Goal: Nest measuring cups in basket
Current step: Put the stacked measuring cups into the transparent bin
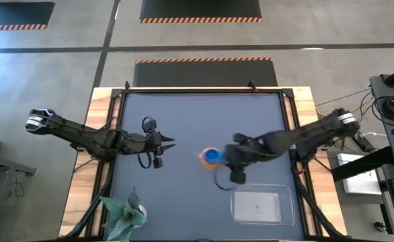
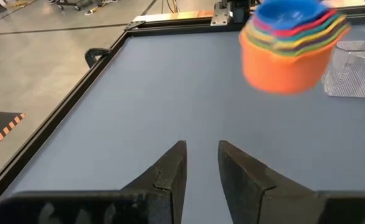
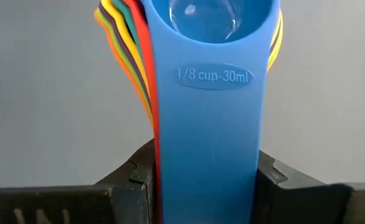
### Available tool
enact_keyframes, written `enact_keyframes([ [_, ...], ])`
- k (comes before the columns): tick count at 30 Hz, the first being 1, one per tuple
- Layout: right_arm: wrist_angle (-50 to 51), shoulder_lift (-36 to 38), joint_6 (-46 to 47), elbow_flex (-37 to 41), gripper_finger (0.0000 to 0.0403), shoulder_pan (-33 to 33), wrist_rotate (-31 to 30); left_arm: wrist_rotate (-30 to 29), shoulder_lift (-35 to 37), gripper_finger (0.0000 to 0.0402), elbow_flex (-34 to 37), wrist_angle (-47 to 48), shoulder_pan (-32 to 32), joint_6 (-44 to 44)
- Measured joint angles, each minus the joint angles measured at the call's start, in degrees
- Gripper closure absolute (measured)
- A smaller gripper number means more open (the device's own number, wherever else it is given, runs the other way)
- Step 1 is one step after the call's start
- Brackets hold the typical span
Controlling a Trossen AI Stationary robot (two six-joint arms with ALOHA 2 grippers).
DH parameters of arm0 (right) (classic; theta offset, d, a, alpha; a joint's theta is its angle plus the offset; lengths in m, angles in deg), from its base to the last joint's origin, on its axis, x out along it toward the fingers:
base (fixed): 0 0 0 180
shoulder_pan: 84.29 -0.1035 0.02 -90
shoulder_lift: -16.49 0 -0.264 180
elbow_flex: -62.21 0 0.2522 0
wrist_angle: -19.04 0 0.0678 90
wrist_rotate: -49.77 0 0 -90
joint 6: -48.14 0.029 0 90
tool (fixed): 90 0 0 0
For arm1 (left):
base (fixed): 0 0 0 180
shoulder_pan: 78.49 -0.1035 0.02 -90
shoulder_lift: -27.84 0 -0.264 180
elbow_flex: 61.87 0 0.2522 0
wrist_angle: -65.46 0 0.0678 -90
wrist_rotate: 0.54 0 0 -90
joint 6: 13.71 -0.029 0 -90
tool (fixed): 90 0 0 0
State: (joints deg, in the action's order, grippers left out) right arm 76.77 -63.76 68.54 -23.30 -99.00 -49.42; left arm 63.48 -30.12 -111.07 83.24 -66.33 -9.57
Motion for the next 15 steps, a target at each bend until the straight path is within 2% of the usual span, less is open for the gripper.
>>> enact_keyframes([
  [7, -1.43, 11.19, 11.96, 9.93, 0.0272, -13.61, -2.15, 0.0, 0.0, 0.0327, 0.0, -0.08, 0.0, 0.46],
  [15, -1.22, 15.11, 25.94, 14.98, 0.0272, -31.55, -10.01, -0.02, 0.0, 0.0327, 0.0, -0.51, 0.0, 1.93],
])
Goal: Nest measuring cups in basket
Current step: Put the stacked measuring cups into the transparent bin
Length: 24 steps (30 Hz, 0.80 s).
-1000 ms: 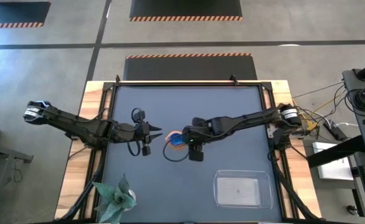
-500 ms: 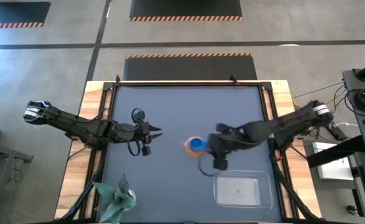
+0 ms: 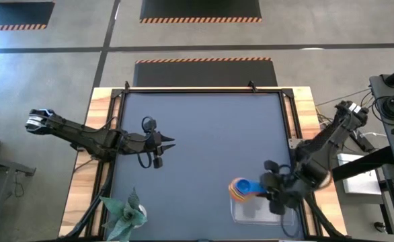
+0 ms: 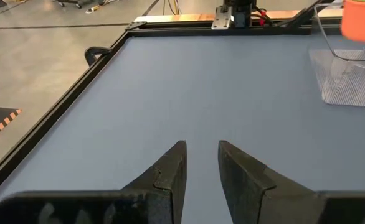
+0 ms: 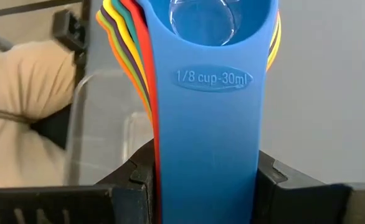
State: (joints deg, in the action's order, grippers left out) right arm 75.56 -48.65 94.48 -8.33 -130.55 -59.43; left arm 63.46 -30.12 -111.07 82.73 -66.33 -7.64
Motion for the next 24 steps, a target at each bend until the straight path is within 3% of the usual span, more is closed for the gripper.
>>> enact_keyframes([
  [8, 0.24, -2.46, 9.47, 1.01, 0.0272, -8.65, -4.81, -0.09, -2.5, 0.0327, 0.0, -1.17, 0.0, 0.04],
  [15, 0.31, -6.94, 11.16, 4.05, 0.027, -9.24, -3.7, -0.37, -4.19, 0.0327, 0.0, -1.48, 0.0, -0.5],
  [24, 0.12, -11.98, 16.16, 4.55, 0.0225, -9.24, -0.26, -0.45, -4.44, 0.0327, 0.0, -1.94, 0.0, -0.57],
])
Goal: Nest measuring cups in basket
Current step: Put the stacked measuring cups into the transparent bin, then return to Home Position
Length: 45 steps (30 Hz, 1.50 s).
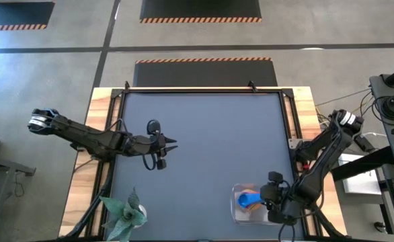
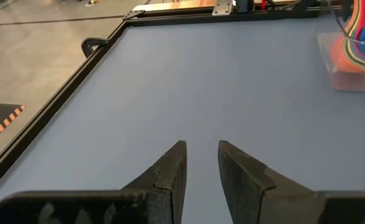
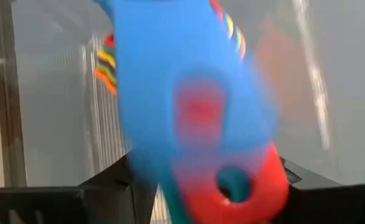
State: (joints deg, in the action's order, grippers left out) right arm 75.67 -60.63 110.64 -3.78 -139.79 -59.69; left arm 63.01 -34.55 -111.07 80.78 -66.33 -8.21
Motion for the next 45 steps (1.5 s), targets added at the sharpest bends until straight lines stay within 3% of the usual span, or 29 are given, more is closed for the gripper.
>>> enact_keyframes([
  [12, 0.15, 1.75, 3.55, -0.11, 0.0212, 0.0, 11.84, 0.01, 0.0, 0.0327, 0.0, -0.31, 0.0, 0.0],
  [17, 0.21, 6.61, 3.83, -0.11, 0.0212, 0.0, 12.6, 0.01, 0.0, 0.0327, 0.0, -0.33, -0.02, 0.0],
  [19, 0.77, 9.28, 0.33, -0.11, 0.0212, 0.0, 9.31, 0.01, 0.0, 0.0327, 0.0, -0.33, -0.02, 0.09],
  [21, 1.84, 12.46, -5.22, -0.11, 0.0211, -0.02, 1.83, 0.01, 0.0, 0.0327, 0.02, -0.33, 0.0, 0.22],
  [24, -0.07, 17.18, -15.72, -0.11, 0.0213, 0.47, -17.67, 0.01, -0.09, 0.0327, 0.0, -0.68, -0.02, 0.24],
  [26, -6.67, 19.76, -25.2, -0.11, 0.022, 2.12, -28.68, 0.03, -0.09, 0.0327, 0.01, -0.89, -0.02, 0.22],
  [28, -15.94, 21.92, -38.09, -0.11, 0.0233, 5.42, -31.09, 0.95, 0.36, 0.0327, -0.03, -0.79, -0.01, -0.06],
  [30, -24.68, 23.3, -49.45, -0.11, 0.0252, 9.8, -27.47, 3.04, 1.31, 0.0327, -0.9, -0.69, -0.03, -0.93],
  [34, -32.59, 23.88, -63.22, -0.09, 0.0293, 20.6, -12.3, 4.87, 3.02, 0.0327, -4.14, -1.53, 0.02, -4.49],
  [39, -32.06, 21.42, -63.46, 1.83, 0.0343, 35.93, -0.99, 6.48, 4.54, 0.0327, -8.55, -1.28, -0.02, -8.51],
  [42, -33.24, 19.06, -63.0, 4.13, 0.0368, 44.58, 10.37, 12.51, 5.87, 0.0327, -10.51, 0.07, -0.04, -11.32],
  [45, -35.14, 17.63, -63.12, 5.76, 0.0388, 51.33, 21.09, 14.01, 8.13, 0.0327, -12.54, 4.04, 0.04, -12.47],
])
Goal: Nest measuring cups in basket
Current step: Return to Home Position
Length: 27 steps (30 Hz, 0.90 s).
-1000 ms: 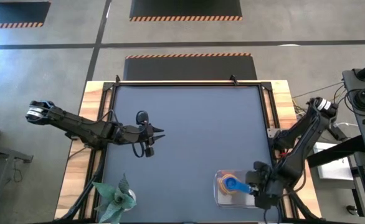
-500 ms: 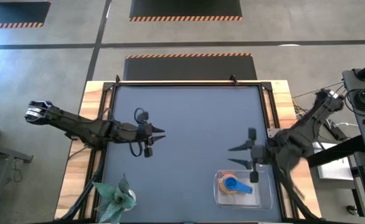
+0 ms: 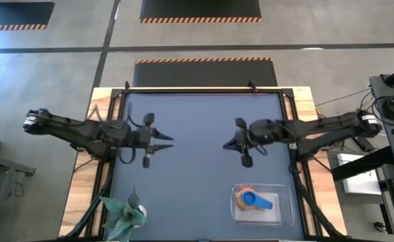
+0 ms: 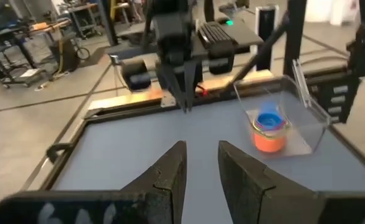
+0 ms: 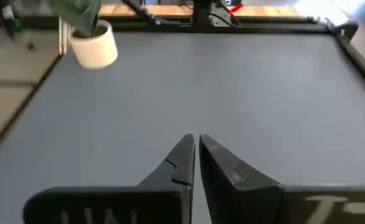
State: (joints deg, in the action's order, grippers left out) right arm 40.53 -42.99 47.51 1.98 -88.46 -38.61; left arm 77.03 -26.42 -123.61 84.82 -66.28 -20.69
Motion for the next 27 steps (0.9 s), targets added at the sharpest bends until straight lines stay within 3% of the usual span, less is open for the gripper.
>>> enact_keyframes([
  [4, -0.9, 0.22, 3.62, 1.13, 0.0394, 5.34, 6.21, -0.58, 5.28, 0.0327, -2.41, 5.74, -0.09, 1.58],
  [11, 0.89, 7.81, 2.63, 1.65, 0.0394, 5.99, 7.4, -0.65, 18.32, 0.0327, -0.17, 9.33, -0.09, 1.95],
  [19, 1.93, 18.53, -1.38, 4.1, 0.0394, 5.58, 7.04, -0.69, 31.66, 0.0327, 11.49, 7.78, -0.11, 4.71],
  [27, -3.02, 27.65, -3.98, 14.12, 0.0394, 5.6, 3.6, -0.69, 42.56, 0.0327, 25.26, 0.29, -0.1, 5.56],
])
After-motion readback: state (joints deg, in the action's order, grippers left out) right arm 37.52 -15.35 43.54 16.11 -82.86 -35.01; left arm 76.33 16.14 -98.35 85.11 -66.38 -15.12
